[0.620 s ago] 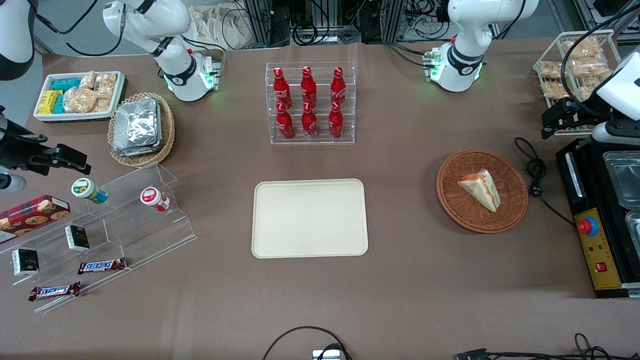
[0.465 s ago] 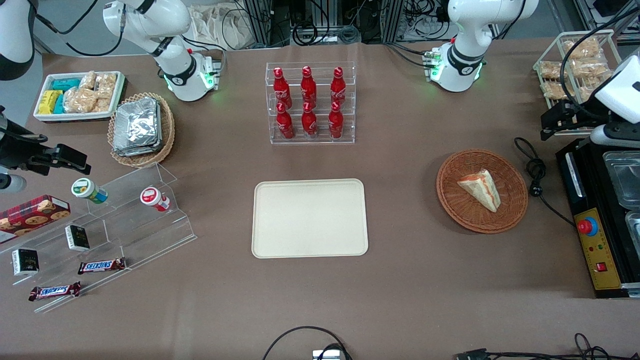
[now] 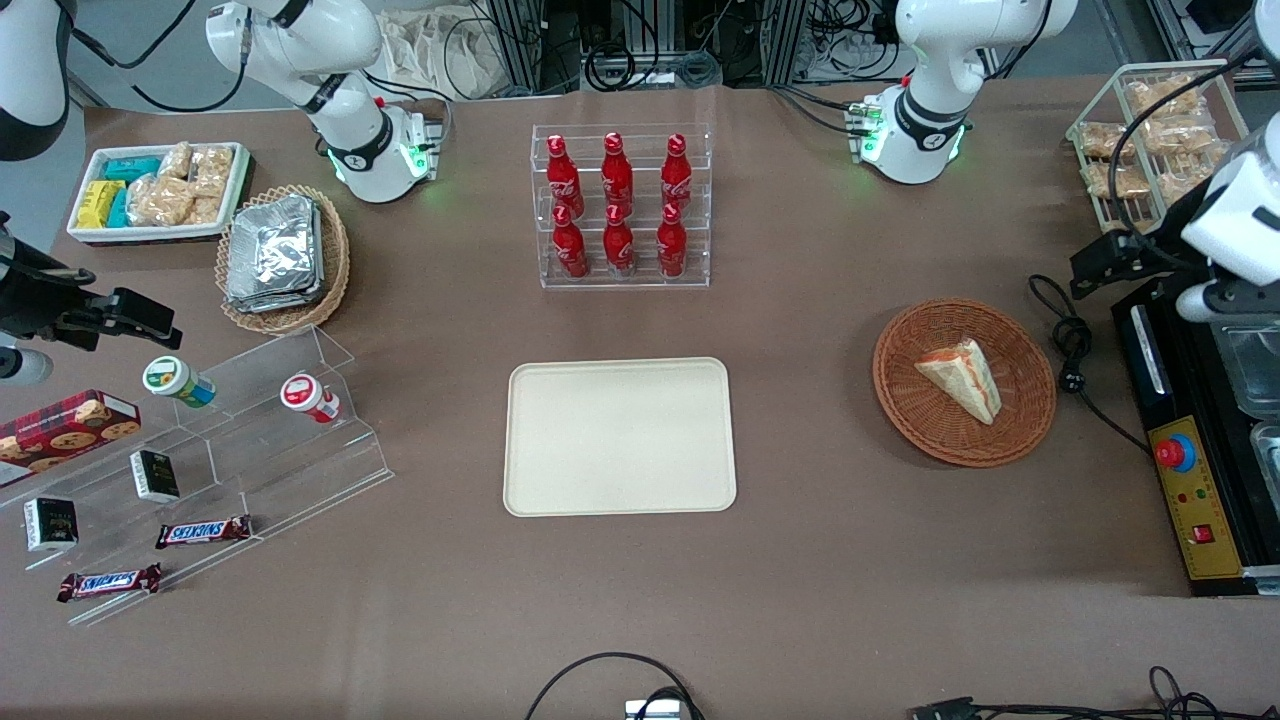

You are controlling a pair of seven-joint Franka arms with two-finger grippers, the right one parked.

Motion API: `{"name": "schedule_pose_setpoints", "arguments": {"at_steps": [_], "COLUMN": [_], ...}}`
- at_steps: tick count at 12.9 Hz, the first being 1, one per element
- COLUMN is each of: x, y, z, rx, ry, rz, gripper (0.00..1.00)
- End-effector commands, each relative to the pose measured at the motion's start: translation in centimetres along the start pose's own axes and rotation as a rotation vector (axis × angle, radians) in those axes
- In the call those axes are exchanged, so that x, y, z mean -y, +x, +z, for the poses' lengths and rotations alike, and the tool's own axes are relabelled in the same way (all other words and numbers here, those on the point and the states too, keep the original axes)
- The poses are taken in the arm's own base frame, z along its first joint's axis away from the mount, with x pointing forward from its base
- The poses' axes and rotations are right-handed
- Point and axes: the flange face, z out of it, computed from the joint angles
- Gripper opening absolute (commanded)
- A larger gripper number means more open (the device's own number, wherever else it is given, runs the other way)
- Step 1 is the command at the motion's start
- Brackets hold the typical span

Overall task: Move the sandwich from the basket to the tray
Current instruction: 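Move the left gripper over the wrapped sandwich in the wicker basket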

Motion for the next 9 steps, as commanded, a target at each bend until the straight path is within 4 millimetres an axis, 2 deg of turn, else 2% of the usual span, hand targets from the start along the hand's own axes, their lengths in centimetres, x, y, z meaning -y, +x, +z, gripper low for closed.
{"name": "schedule_pose_setpoints", "arguments": {"at_steps": [1, 3, 9], "x": [-0.4, -0.2, 0.6], "y": [-0.2, -0.6, -3.8], "z": [3.1, 6.0, 15.0], "rx": [0.003, 0.015, -0.041], "ry": [0.000, 0.002, -0.001], "rz": [-0.077, -0.121, -0.290], "gripper": [1.00, 1.00, 1.00]}}
